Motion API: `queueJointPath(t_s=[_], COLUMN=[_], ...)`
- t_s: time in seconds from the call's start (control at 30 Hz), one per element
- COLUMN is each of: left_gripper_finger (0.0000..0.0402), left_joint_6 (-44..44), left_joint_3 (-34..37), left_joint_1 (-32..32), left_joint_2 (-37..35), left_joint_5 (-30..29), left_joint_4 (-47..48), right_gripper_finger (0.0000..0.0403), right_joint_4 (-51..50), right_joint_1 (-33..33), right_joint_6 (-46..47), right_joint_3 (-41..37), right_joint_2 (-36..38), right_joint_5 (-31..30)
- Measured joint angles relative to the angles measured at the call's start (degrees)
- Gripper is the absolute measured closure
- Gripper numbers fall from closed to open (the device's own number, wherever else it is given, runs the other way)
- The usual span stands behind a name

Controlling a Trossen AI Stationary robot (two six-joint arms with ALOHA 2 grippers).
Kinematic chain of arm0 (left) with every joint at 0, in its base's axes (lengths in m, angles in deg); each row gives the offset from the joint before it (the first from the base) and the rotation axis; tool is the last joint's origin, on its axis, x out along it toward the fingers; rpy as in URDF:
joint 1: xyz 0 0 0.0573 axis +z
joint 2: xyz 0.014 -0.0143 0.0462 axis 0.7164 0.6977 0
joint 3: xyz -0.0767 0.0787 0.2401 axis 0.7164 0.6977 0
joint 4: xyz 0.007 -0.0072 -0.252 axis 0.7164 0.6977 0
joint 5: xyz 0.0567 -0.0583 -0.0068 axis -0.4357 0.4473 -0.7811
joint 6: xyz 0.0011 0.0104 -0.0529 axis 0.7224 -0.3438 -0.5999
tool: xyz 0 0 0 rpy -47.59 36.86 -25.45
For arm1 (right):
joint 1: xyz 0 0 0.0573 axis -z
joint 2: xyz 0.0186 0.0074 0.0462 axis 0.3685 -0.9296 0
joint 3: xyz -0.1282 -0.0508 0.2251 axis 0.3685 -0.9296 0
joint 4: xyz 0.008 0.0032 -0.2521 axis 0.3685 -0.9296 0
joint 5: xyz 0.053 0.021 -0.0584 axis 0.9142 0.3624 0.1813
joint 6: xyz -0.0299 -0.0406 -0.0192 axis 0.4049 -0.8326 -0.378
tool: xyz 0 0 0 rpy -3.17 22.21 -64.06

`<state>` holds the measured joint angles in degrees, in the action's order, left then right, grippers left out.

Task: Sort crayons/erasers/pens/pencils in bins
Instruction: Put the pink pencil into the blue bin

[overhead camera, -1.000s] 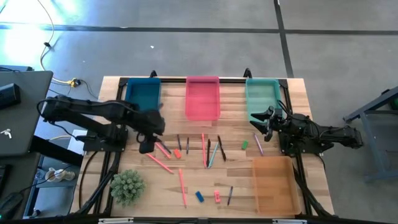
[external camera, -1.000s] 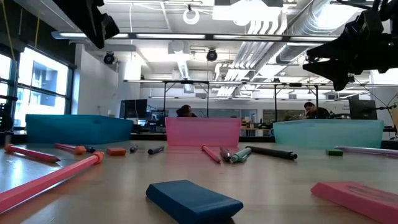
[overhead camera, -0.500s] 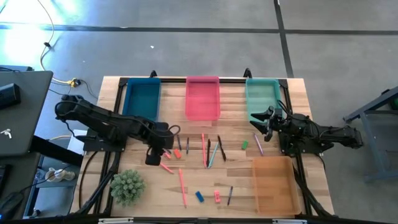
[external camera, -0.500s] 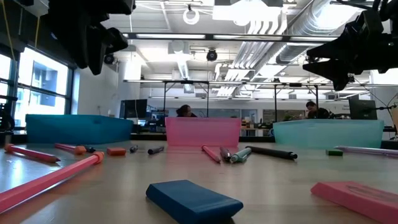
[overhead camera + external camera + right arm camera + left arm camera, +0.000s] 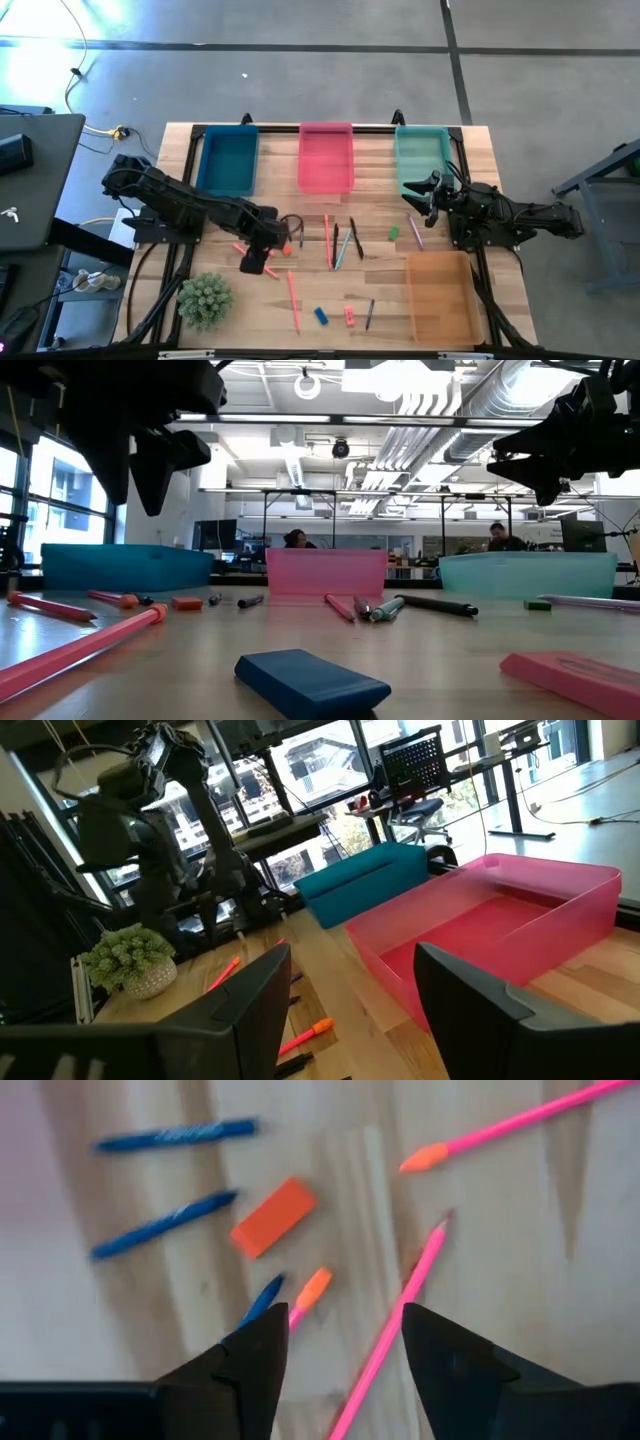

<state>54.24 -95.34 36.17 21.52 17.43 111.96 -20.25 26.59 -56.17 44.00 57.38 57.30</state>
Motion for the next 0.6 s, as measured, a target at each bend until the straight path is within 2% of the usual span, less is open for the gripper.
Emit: queueJointPath(t_s=[0.2,0.6], left_gripper_finger=[0.0222,0.0242], left_joint_6=[0.52,0.7], left_joint_3=[4.18,9.3], left_joint_1=[-2.65,-1.99], left_joint_2=[0.01,0.01], left_joint_5=[-0.31,-1.34], left_joint_4=[-4.62,-10.54], right_gripper_finger=[0.0199,0.0199], right_joint_4=[0.01,0.01], right_joint_1=[-0.02,-0.01], right_joint_6=[0.01,0.07], right_joint_3=[0.0,0.0], right_joint_2=[-0.02,-0.02], right_joint_5=[-0.01,0.0])
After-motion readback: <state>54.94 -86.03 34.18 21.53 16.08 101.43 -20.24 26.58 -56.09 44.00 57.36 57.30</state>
